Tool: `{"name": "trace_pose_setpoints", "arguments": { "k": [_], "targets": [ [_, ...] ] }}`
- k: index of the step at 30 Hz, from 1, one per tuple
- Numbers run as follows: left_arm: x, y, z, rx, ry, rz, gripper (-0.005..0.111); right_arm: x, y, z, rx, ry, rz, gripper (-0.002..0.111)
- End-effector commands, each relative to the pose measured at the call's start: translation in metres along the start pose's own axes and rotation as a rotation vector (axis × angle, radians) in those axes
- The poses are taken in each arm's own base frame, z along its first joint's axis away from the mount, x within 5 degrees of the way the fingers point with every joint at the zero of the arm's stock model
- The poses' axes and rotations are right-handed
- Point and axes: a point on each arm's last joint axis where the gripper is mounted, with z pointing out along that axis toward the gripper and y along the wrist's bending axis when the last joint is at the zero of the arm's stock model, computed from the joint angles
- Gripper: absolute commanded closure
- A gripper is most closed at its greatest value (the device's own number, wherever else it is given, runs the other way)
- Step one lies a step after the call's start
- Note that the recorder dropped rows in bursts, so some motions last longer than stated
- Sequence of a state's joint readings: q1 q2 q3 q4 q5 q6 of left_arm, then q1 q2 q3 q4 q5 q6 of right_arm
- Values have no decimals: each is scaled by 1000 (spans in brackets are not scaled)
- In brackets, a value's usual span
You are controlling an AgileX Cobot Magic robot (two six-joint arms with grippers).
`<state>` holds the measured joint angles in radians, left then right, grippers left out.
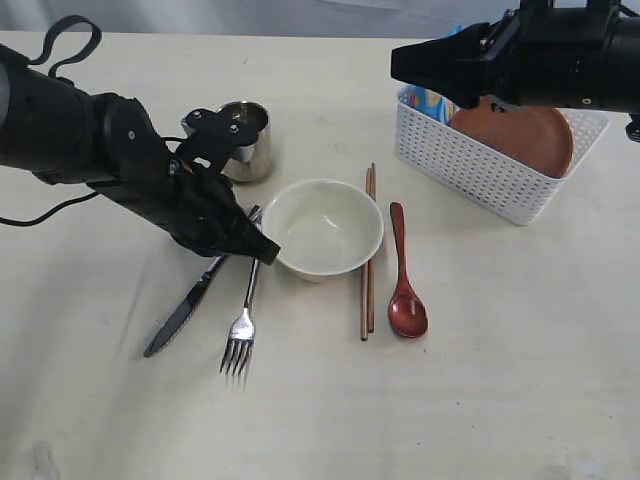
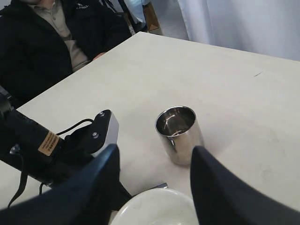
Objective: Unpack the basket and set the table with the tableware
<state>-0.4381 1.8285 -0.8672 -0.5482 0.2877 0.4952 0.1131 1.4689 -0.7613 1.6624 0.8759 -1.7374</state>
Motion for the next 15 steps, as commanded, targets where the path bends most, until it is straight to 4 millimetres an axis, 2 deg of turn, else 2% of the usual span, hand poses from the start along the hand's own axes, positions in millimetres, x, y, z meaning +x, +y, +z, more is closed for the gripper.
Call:
{"name": "trace_pose_setpoints", "arguments": {
  "k": [1, 15],
  "targets": [
    [-2, -2, 0, 8, -12, -1, 107, -3, -1, -2, 8, -11, -3, 62],
    [-3, -1, 2, -3, -32, -22, 107, -3, -1, -2, 8, -11, -3, 62]
  ]
}}
